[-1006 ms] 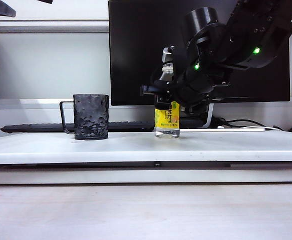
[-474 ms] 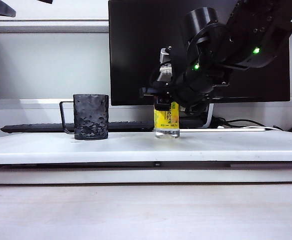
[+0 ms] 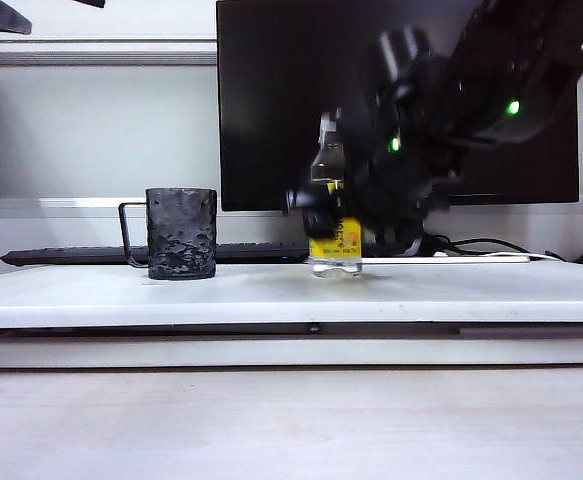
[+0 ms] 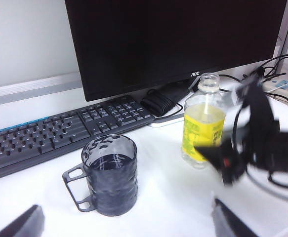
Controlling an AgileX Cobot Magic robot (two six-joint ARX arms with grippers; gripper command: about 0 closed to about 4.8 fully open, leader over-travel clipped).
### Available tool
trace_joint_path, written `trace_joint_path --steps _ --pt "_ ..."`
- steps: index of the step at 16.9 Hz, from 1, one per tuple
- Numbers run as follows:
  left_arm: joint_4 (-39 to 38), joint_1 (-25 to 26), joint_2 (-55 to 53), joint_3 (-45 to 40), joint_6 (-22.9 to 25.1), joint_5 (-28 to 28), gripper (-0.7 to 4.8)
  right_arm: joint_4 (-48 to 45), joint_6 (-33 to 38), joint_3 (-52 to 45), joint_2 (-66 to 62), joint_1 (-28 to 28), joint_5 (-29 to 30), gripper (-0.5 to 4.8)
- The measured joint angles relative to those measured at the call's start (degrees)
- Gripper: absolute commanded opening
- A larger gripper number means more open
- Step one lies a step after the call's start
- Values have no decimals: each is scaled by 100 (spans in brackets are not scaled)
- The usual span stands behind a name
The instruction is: Carefully pick up the bottle and pour some water from the bottle into the cup.
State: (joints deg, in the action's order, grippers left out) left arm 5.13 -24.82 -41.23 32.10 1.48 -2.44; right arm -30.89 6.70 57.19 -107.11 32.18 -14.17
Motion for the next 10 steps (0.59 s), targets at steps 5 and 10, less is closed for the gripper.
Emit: trace_joint_path --steps 5,10 --pt "0 0 -2 0 0 2 479 44 -310 0 111 0 17 412" --pt "0 0 -4 0 0 2 479 42 -531 2 428 7 17 433"
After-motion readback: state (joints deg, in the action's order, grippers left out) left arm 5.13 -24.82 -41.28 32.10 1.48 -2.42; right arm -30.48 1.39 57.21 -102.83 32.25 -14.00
